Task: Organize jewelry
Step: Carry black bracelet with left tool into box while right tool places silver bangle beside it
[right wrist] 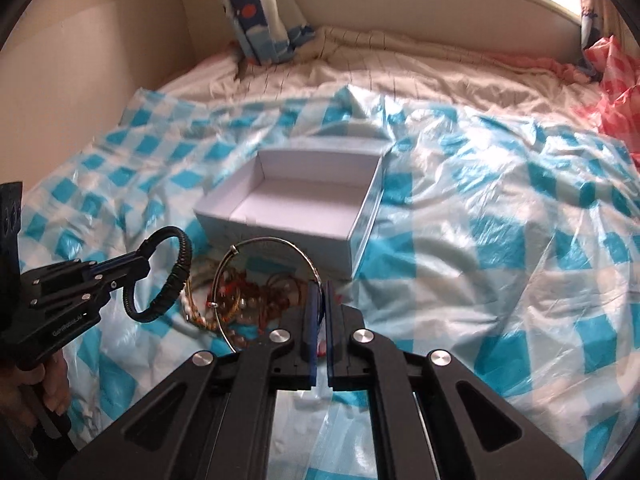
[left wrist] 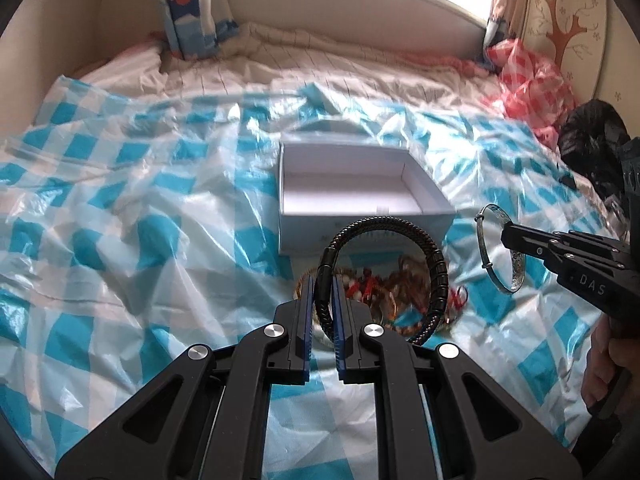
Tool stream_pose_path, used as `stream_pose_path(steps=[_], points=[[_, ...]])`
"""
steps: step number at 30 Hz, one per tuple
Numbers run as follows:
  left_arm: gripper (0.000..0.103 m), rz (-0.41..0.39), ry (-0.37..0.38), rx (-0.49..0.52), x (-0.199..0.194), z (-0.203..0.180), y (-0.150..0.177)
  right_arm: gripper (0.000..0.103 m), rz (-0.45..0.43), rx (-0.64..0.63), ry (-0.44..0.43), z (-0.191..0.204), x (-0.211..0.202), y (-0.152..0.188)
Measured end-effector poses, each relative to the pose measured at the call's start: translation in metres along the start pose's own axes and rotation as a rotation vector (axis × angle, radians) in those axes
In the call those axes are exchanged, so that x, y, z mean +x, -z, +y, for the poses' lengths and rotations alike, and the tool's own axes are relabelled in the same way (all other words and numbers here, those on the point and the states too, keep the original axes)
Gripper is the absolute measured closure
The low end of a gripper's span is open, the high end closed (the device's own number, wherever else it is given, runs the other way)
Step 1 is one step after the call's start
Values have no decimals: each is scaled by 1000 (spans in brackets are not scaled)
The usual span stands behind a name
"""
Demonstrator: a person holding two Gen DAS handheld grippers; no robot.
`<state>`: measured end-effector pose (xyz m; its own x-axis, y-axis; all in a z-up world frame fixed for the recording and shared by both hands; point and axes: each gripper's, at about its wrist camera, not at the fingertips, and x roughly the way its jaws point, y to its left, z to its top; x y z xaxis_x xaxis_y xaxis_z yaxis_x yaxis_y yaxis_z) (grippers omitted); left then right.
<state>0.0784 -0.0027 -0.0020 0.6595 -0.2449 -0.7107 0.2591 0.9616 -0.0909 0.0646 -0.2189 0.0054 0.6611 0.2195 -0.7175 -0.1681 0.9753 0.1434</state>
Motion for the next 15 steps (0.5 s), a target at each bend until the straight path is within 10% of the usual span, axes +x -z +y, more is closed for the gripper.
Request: stream_pose_path(steps=[15], points=[[95, -31, -55, -21, 9, -2, -25, 99, -39, 29, 14, 1, 18, -36]])
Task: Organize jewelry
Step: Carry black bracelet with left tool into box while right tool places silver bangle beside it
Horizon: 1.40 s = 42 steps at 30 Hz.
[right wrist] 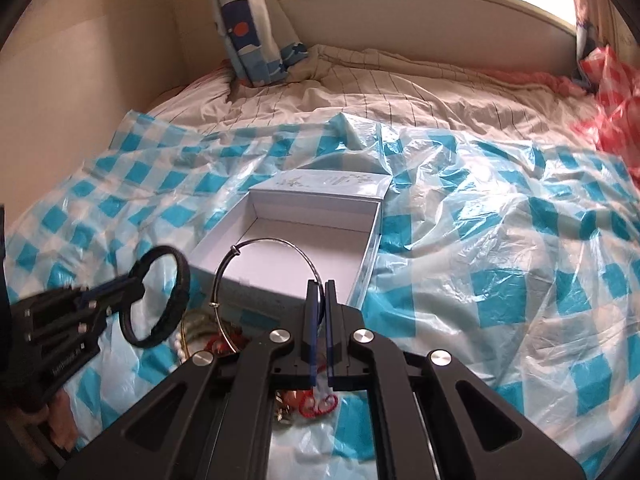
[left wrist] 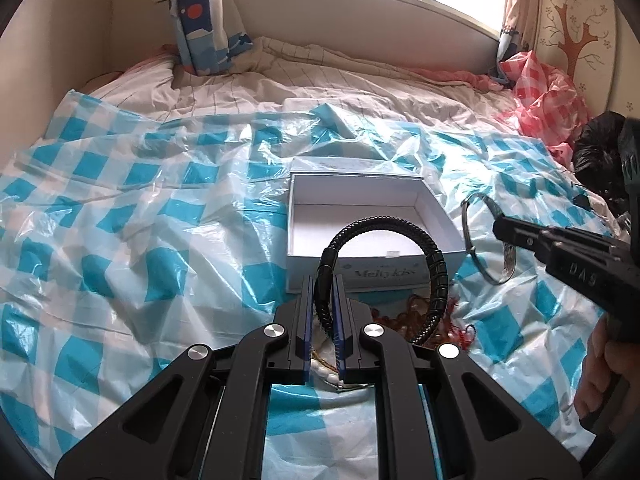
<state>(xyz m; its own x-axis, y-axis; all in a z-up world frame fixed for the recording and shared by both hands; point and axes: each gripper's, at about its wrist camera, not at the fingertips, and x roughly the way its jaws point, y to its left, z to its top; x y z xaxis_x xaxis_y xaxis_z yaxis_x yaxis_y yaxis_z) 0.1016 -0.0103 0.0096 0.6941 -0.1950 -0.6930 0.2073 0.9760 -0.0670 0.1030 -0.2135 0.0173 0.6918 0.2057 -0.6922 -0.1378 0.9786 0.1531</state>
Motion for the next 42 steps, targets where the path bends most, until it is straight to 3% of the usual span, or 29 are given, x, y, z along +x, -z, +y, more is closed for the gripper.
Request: stream_pose_path(steps=[24, 25, 26, 27, 42], points=[[95, 70, -22, -23, 92, -6, -44, 98, 87, 43, 44, -10, 89, -30], [94, 75, -27, -25, 97, -5, -45, 95, 93, 45, 42, -11, 91, -30], [94, 84, -35, -27, 100, -5, -45, 82, 101, 46, 45, -11, 94, -30], [94, 90, -40, -31, 104, -4, -46, 77, 105, 49, 48, -13, 95, -30], [94, 84, -45, -10, 82, -4, -34, 75, 57, 80, 29, -14, 77, -38]])
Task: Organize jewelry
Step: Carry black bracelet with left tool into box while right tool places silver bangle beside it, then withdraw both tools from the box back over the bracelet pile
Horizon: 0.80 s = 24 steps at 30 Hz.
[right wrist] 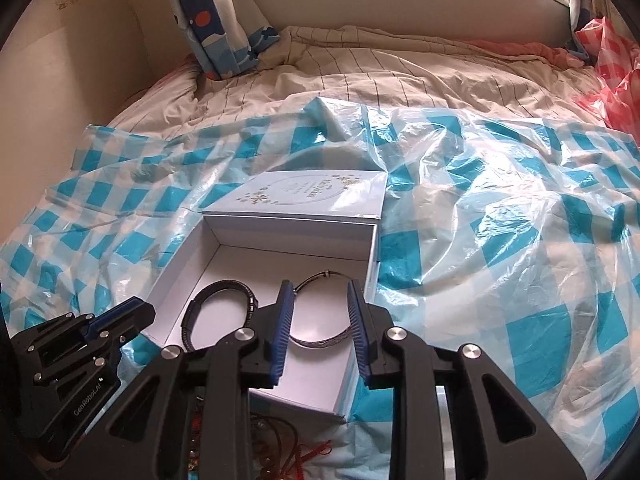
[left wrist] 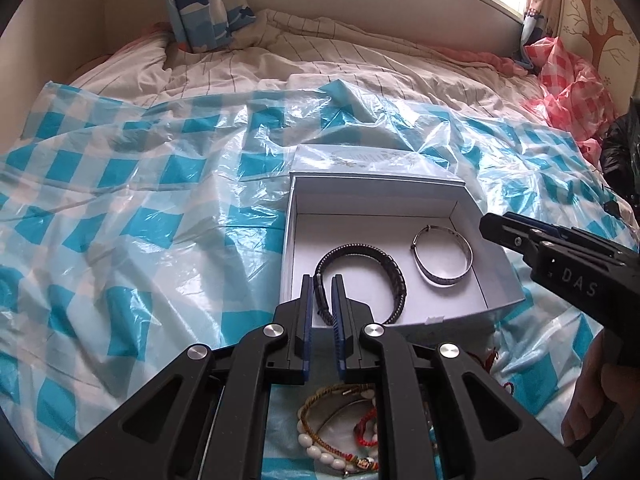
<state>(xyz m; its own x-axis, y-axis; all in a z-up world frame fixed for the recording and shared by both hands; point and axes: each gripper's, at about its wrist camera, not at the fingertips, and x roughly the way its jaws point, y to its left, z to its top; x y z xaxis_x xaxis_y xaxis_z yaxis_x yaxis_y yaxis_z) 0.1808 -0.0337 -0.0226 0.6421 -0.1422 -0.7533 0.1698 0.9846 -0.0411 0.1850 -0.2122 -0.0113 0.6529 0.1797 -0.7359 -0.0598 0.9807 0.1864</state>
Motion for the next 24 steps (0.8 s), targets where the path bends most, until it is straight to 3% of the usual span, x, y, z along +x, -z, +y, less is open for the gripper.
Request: stream_pose_path(steps=[9, 18, 24], points=[[94, 11, 2, 0, -3, 0, 8, 74, -3, -9, -6, 3, -1, 0], [94, 4, -5, 14, -51, 8, 42, 67, -48, 14, -36, -8, -49, 10], [94, 6, -12, 23, -74, 11, 68, 67, -4, -8, -69, -3, -65, 34]])
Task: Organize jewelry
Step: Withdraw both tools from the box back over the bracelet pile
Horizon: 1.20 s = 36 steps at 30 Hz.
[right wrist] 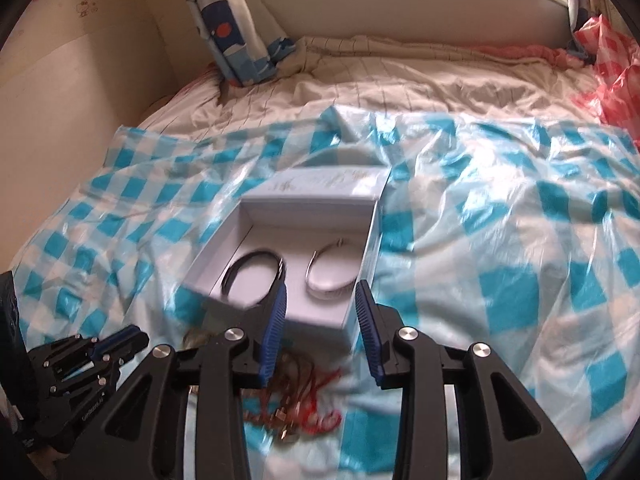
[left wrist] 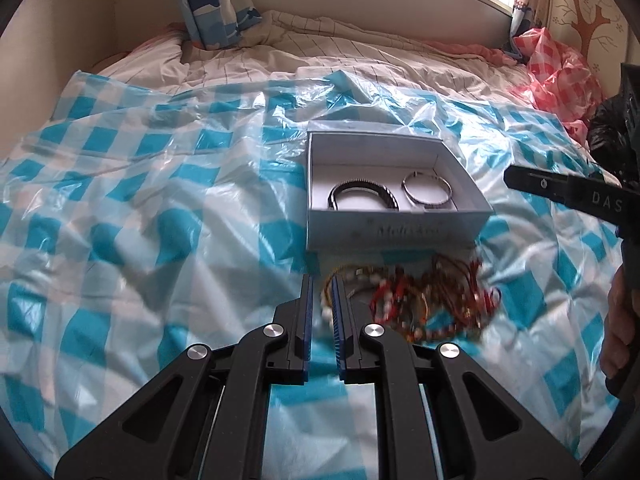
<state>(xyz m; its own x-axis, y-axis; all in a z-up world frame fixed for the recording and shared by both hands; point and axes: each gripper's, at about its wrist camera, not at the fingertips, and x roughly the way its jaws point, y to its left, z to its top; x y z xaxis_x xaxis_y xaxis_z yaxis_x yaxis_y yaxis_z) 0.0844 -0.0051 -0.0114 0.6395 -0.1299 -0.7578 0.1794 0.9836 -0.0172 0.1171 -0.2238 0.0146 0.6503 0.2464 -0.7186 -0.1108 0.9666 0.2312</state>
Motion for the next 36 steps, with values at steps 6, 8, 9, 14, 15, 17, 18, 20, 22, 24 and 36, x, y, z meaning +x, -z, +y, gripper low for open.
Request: stream_pose_path(steps=[6, 8, 9, 14, 15, 17, 18, 20, 22, 24, 36], points=[[94, -17, 4, 6, -17, -3, 9, 67, 9, -75, 11, 13, -20, 22], [94, -22, 11, 17, -20, -6, 11, 67, 11, -88, 12, 14, -26, 29], [94, -22, 14, 20, -21, -7, 11, 67, 14, -93, 12, 15, -29, 33], [94, -22, 30, 34, -21, -12, 12, 67, 20, -147, 24, 21, -37, 46], [94, -23, 32, 36, -21, -13, 12, 67, 22, -158, 26, 21, -38, 48], [94, -21, 41, 48, -23, -16, 13, 67, 30, -169, 33, 19, -38, 51], [94, -21, 41, 51, -23, -16, 13, 67, 36, -172, 33, 18, -38, 53], [94, -17, 42, 56, -22, -17, 14, 67, 43, -182, 36, 18, -39, 56], [94, -6, 42, 48, -15, -16, 14, 67, 52, -187, 39, 16, -36, 59], [94, 10, 46, 31, -6, -15, 13, 67, 67, -185, 41, 15, -31, 62], [94, 35, 37, 15, 21, -12, 9, 67, 130, -200, 44, 18, 5, 70]])
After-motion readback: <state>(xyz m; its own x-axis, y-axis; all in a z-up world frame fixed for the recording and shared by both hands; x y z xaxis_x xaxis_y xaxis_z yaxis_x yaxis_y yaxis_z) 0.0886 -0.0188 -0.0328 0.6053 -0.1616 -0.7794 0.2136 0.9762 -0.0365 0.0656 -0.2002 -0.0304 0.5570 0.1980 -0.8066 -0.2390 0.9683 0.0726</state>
